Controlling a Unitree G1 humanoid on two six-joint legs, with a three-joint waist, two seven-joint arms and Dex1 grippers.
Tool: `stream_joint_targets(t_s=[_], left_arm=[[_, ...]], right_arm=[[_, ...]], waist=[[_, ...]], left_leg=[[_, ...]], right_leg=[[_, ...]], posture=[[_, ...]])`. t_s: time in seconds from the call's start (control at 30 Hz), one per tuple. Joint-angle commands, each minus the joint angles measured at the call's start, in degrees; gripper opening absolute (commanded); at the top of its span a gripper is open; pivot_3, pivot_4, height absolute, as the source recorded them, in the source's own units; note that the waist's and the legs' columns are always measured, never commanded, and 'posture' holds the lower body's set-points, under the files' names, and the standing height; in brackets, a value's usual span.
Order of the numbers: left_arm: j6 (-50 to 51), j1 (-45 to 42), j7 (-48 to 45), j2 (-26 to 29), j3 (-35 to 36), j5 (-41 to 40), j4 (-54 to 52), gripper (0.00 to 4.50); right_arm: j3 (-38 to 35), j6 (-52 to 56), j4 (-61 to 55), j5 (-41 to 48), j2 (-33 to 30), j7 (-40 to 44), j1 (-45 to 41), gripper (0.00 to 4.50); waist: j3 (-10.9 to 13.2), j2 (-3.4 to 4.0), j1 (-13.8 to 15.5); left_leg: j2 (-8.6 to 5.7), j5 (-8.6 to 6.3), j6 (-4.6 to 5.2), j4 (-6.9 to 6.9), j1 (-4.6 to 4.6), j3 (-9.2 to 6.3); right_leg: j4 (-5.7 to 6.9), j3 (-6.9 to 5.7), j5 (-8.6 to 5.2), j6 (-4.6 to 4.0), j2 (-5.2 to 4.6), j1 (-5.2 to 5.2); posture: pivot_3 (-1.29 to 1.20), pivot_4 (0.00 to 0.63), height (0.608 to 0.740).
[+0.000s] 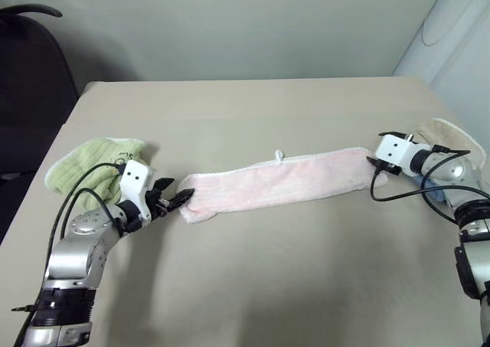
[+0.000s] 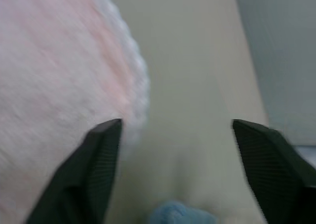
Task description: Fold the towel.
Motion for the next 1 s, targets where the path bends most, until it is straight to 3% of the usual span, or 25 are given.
stream_joint_targets(t_s=[0.03, 0.13, 0.27, 0.4, 0.73, 1.0], left_arm=[[-2.55, -1.19, 3.29, -2.05, 5.29, -1.17, -1.50, 4.08], [-3.42, -2.12, 7.46, -3.77, 8.61, -0.88, -1.82, 4.08], [-4.59, -3.16, 10.45, -5.78, 9.58, -0.66, -5.32, 4.08], [-6.45, -3.23, 8.28, -5.75, 3.23, 2.85, -7.84, 4.08], [-4.43, -5.36, -1.68, -6.27, -5.39, -0.15, -10.28, 4.08], [-9.40, -1.47, -4.71, 0.62, -10.68, 10.82, -3.27, 4.08]], right_arm=[[-3.85, -0.70, -2.62, 3.01, -3.26, -2.28, 2.71, 4.43], [-11.14, 4.36, -6.30, 12.19, -2.73, 0.25, 6.83, 4.43], [-21.89, 20.07, -20.23, 27.96, 0.70, 6.20, 15.65, 4.43], [-22.95, 25.12, -29.96, 28.54, 1.82, 5.23, 21.22, 4.43], [-18.07, 21.95, -32.44, 23.25, 0.73, 9.23, 21.60, 4.43], [-25.77, 31.99, -36.02, 34.86, 0.37, 15.18, 21.82, 4.43]], waist=[[0.00, 0.00, 0.02], [0.00, 0.00, 0.01], [-0.01, -0.02, 0.09], [-0.01, -0.02, 0.01], [-0.01, -0.02, -0.10], [-0.01, -0.02, -0.01]], left_leg=[[0.00, 0.00, 0.00, -0.02, 0.00, 0.01], [0.00, 0.01, 0.00, -0.03, -0.02, 0.03], [0.00, 0.11, -0.15, -0.06, -0.01, 0.10], [0.00, 0.23, -0.37, -0.02, 0.02, 0.07], [0.00, 0.06, -0.07, 0.00, 0.02, 0.08], [0.00, 0.07, -0.09, -0.01, 0.01, 0.08]], right_leg=[[-0.01, 0.00, 0.00, 0.00, 0.00, 0.00], [-0.02, 0.00, 0.00, 0.00, 0.00, 0.00], [-0.06, 0.04, 0.00, 0.00, 0.02, 0.00], [-0.08, 0.04, 0.00, 0.00, 0.05, 0.04], [-0.05, 0.06, 0.01, 0.02, 0.05, 0.01], [-0.06, 0.08, -0.01, 0.04, 0.07, 0.00]], posture=[[0.00, 0.150, 0.740], [0.00, 0.150, 0.740], [0.00, 0.150, 0.740], [0.00, 0.150, 0.740], [0.00, 0.150, 0.740], [0.00, 0.150, 0.740]])
